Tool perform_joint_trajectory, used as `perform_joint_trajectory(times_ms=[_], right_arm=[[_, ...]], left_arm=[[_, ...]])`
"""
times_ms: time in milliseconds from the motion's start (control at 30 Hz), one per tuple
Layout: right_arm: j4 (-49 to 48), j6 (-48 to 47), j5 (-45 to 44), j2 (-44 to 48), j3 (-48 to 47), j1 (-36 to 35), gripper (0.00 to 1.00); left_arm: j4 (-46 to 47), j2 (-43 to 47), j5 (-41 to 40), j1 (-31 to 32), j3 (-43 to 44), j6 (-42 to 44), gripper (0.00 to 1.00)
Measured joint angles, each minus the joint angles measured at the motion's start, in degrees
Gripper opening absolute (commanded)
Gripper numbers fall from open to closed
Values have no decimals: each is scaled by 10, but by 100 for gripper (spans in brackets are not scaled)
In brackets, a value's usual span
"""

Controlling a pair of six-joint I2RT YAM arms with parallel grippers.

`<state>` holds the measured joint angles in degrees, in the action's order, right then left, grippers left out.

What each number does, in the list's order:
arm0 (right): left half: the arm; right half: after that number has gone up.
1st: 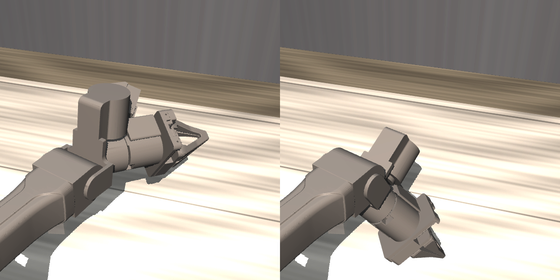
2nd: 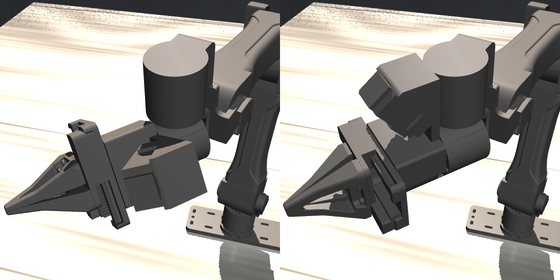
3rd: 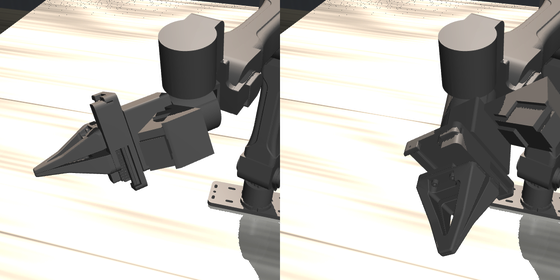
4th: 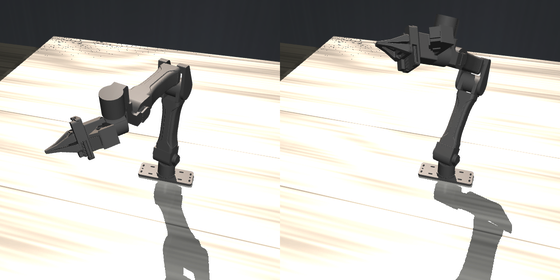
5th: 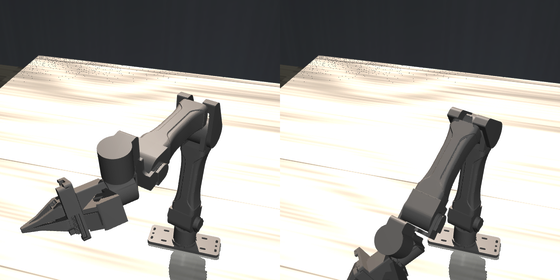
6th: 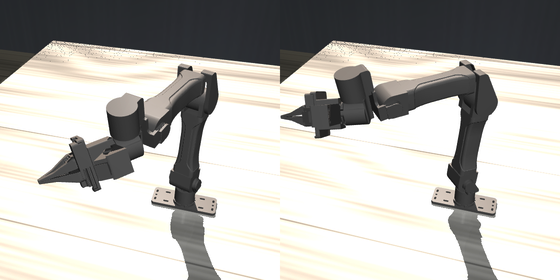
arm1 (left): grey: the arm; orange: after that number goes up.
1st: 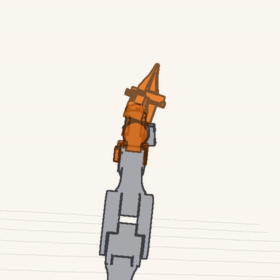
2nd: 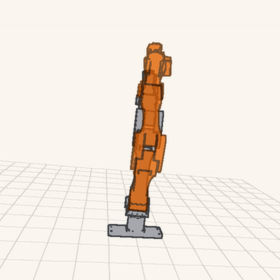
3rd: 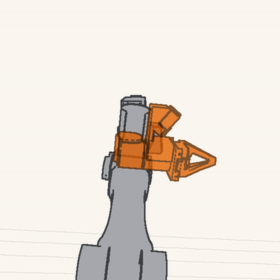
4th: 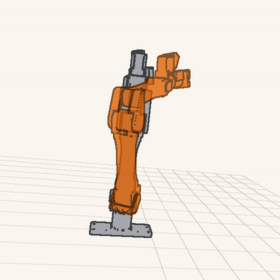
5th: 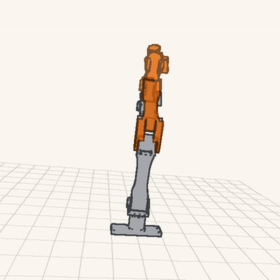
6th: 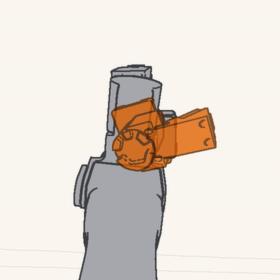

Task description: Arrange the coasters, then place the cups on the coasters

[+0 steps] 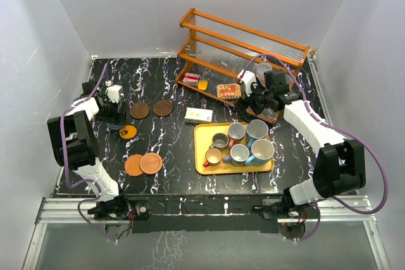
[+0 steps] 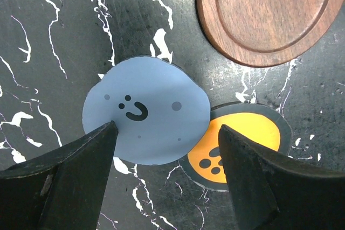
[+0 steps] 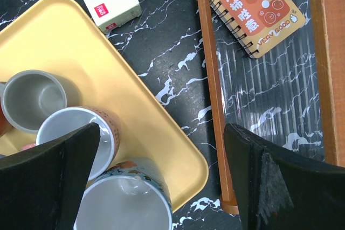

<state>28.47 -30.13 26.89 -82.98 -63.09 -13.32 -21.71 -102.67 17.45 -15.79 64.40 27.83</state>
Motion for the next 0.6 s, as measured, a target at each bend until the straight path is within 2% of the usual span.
perform_joint_trajectory(times_ms=[333,600], right_arm=[[0,0,0,0,0,0,98],[2,0,0,0,0,0,98]], left_arm=[[17,65,-13,-1,-82,54,75],[8,104,-25,-1,-116,50,74]])
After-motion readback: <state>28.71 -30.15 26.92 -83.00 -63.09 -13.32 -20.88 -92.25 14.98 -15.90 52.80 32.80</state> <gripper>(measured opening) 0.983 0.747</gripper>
